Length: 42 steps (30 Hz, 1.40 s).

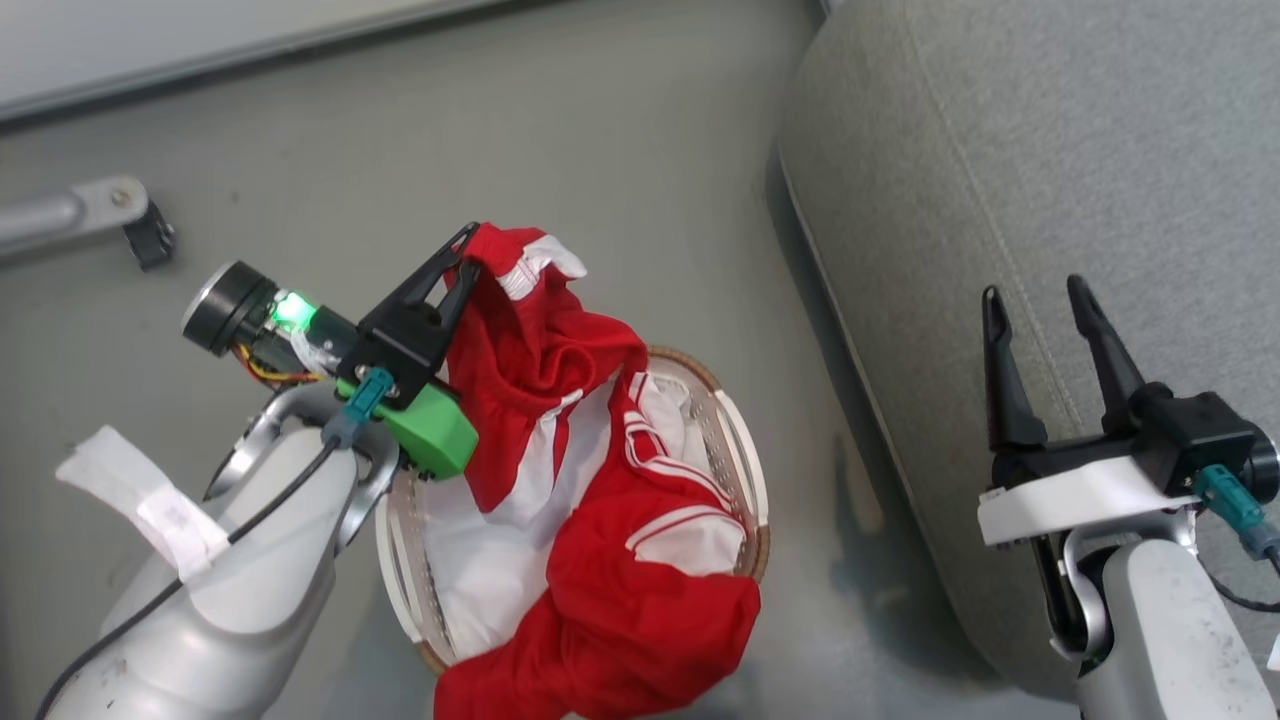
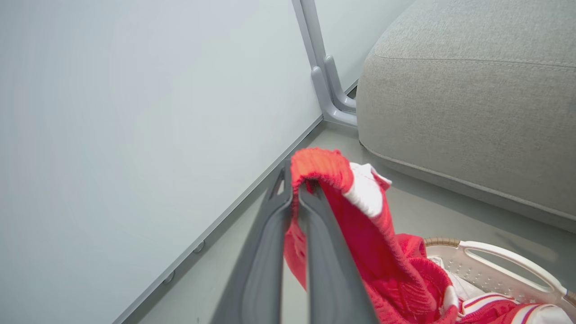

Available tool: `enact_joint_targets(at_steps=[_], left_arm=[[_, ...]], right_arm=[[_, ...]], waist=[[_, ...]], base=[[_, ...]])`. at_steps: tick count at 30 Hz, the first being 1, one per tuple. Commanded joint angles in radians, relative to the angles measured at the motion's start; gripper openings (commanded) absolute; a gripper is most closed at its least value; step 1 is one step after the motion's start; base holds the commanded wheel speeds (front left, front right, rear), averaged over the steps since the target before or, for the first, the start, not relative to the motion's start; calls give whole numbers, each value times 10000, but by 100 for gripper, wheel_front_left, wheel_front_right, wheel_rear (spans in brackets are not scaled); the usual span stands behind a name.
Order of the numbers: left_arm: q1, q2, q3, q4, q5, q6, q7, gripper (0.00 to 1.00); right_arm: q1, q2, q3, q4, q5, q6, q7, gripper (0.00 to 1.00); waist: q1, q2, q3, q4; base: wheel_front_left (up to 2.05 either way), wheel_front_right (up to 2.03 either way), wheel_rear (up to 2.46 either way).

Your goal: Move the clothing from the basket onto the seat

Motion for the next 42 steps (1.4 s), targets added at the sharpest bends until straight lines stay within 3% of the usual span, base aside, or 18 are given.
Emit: enact_joint_targets(at_steps=[1,9,17,28,42], left_arm=[[-202,79,-77,-146,-76,-63,107,0],[-1278,614,-273,-991,-239,-242,863,0],[-2345,765,-231,-1599,-517,-310,1290,0],[-3368,284,-335,-1345,-642,-296,1498,0],[-3719,-446,-818,-1342,-811,-298,1635,0]], right_arm=[[260,-38,46,77,-94,-6,-49,100],[570,-38,506,151,-181,-6,-49,100],[600,-38,1110,235,-428,-7,-49,100],[86,-35,2285,358,-398,-7,-49,100],[-2077,-46,5123,710,-614,-8,-49,100]], waist=[[1,0,-1539,343],[1,0,-2589,175],[1,0,-3048,97],[1,0,-3364,173],[1,0,-3449,403]], base=[[0,0,0],[0,0,0],[0,0,0],[0,0,0],[0,0,0]])
